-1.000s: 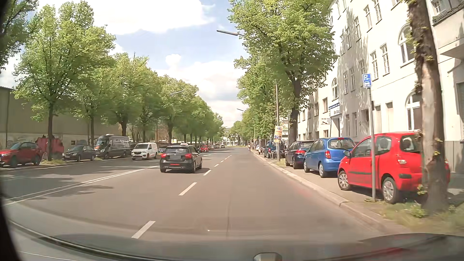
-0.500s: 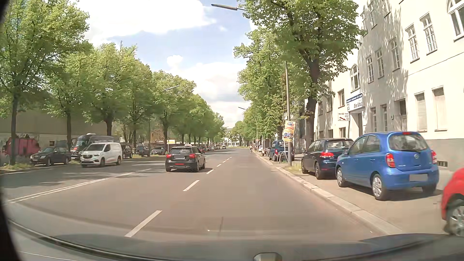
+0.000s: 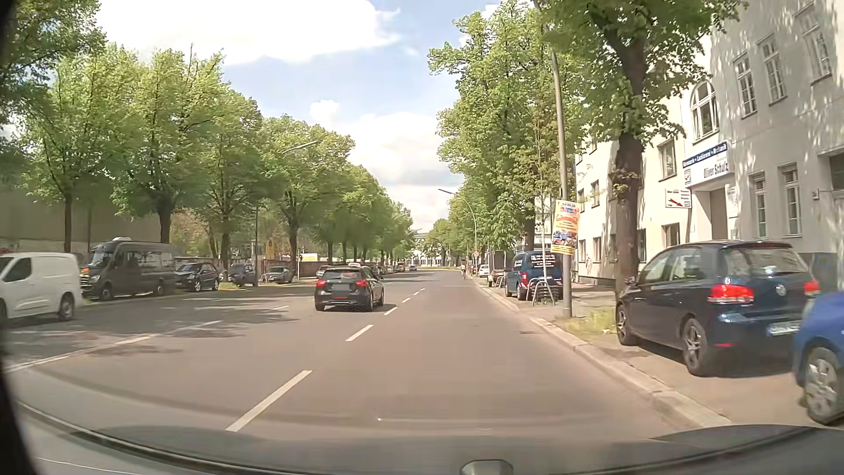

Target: Follow the waypoints while adhering to traffic rules and regulations

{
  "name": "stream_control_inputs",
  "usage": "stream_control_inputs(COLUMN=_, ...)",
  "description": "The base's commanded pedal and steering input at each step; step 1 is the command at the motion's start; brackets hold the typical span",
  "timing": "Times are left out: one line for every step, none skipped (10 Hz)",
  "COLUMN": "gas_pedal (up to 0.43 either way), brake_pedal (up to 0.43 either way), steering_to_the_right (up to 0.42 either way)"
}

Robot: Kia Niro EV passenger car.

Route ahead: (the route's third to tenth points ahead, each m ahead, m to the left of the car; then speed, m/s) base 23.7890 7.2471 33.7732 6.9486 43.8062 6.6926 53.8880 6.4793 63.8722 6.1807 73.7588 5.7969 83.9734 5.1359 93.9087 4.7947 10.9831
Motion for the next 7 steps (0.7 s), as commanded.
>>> stream_control_inputs(gas_pedal=0.319, brake_pedal=0.024, steering_to_the_right=-0.006)
stream_control_inputs(gas_pedal=0.319, brake_pedal=0.024, steering_to_the_right=-0.007)
stream_control_inputs(gas_pedal=0.319, brake_pedal=0.024, steering_to_the_right=-0.007)
stream_control_inputs(gas_pedal=0.319, brake_pedal=0.024, steering_to_the_right=-0.006)
stream_control_inputs(gas_pedal=0.319, brake_pedal=0.024, steering_to_the_right=-0.004)
stream_control_inputs(gas_pedal=0.319, brake_pedal=0.018, steering_to_the_right=0.001)
stream_control_inputs(gas_pedal=0.331, brake_pedal=0.024, steering_to_the_right=0.003)
